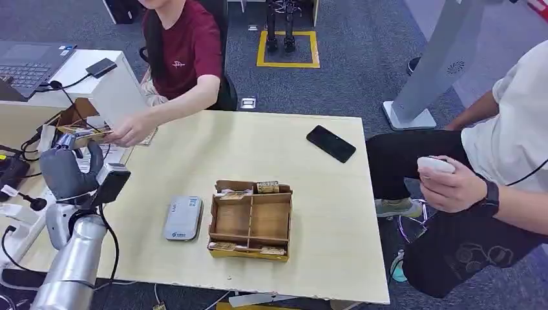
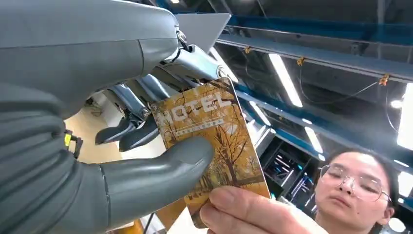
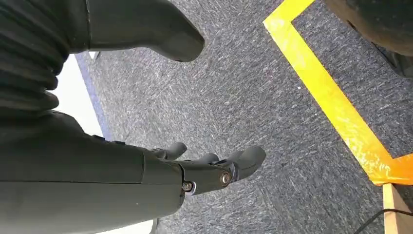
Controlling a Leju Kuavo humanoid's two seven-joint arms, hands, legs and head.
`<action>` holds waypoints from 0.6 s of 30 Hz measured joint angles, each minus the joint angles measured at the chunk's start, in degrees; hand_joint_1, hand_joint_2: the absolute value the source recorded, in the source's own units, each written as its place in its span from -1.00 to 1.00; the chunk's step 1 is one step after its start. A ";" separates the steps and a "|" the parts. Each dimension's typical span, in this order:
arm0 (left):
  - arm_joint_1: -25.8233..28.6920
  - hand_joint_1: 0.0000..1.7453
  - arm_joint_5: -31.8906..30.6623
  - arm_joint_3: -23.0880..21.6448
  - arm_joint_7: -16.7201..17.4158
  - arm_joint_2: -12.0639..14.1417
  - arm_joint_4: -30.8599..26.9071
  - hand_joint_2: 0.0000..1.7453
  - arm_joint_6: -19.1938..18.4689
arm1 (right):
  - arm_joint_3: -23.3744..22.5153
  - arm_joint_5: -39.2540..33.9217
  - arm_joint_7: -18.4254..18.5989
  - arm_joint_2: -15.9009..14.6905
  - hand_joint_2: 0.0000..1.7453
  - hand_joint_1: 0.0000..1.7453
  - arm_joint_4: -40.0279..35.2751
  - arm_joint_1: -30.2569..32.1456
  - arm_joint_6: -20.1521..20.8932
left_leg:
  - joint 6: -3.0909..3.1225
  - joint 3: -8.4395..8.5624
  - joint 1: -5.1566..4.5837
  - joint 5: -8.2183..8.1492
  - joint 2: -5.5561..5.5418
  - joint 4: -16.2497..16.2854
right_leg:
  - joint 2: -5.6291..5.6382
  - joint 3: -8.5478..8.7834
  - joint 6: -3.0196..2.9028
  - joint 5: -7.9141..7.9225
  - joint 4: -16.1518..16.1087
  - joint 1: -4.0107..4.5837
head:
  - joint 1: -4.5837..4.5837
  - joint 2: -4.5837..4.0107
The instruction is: Pass the card to the sensor for recognition and then transmit it.
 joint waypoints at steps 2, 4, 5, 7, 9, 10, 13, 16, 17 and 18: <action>0.00 -1.00 -0.07 0.29 -0.26 -0.15 0.22 1.00 0.00 | 0.00 0.13 0.00 0.00 1.00 -1.00 0.00 0.00 0.00 | 0.00 0.00 0.00 0.00 0.00 0.00 | 0.00 0.00 0.00 0.00 0.00 0.00 | 0.00 0.02; 0.00 -1.00 1.47 0.29 -0.35 -0.13 0.55 1.00 0.00 | 0.02 0.15 0.00 0.00 1.00 -1.00 0.00 0.01 0.09 | 0.00 -0.01 0.00 0.00 0.01 0.00 | 0.01 -0.02 0.00 0.00 0.00 0.00 | 0.00 0.00; 0.00 -1.00 2.45 0.29 -0.31 -0.11 0.77 1.00 0.00 | 0.04 0.15 -0.02 0.00 1.00 -1.00 0.00 0.02 0.09 | 0.00 -0.01 0.00 0.00 0.01 0.00 | 0.01 -0.02 0.00 0.01 0.00 0.00 | 0.00 0.00; 0.01 -1.00 5.21 0.29 0.96 -0.13 1.14 1.00 -0.37 | 0.04 0.13 0.00 0.00 1.00 -1.00 0.00 0.00 0.07 | 0.00 -0.02 0.00 0.00 0.00 0.00 | 0.00 -0.04 0.00 0.00 0.00 0.00 | 0.00 0.00; 0.01 -1.00 9.38 0.29 2.58 -0.13 1.40 1.00 -1.88 | 0.04 -0.04 0.00 0.00 1.00 -1.00 0.00 0.01 -0.20 | 0.00 -0.02 0.00 0.00 0.01 0.00 | 0.01 -0.05 0.00 0.00 0.00 0.00 | -0.02 0.00; 0.01 -1.00 10.71 0.26 3.02 -0.13 1.44 1.00 -2.25 | 0.04 -0.11 0.00 0.00 1.00 -1.00 0.00 0.04 -0.22 | 0.00 -0.03 0.01 0.00 0.02 0.00 | 0.01 -0.06 0.00 0.01 0.00 0.01 | 0.00 0.00; 0.02 -1.00 13.67 0.24 4.08 -0.13 1.47 1.00 -3.66 | 0.02 -0.31 0.02 0.00 1.00 -1.00 0.00 0.07 -0.53 | 0.00 -0.04 0.01 0.00 0.02 0.00 | 0.01 -0.06 0.00 0.01 0.00 0.01 | 0.00 0.02; 0.84 -1.00 17.51 -0.37 5.18 -0.02 0.76 1.00 -7.68 | -0.02 -0.48 0.11 0.00 1.00 -1.00 0.00 0.22 -0.90 | 0.00 -0.05 0.01 0.00 0.03 0.00 | 0.03 -0.05 0.00 0.02 0.00 0.01 | 0.00 0.00; 1.57 -1.00 18.90 -0.85 5.00 0.15 -0.41 1.00 -9.10 | -0.07 -0.55 0.11 0.00 1.00 -1.00 0.00 0.33 -0.96 | 0.00 -0.05 0.01 0.00 0.03 0.00 | 0.03 -0.05 0.00 0.02 0.00 0.01 | 0.00 0.02; 2.76 -1.00 20.13 -1.31 4.15 0.33 -1.86 1.00 -10.87 | -0.15 -0.72 0.09 0.00 1.00 -1.00 0.00 0.41 -0.98 | 0.00 -0.05 0.01 0.00 0.04 0.00 | 0.05 -0.07 0.00 0.02 0.00 0.01 | 0.00 0.00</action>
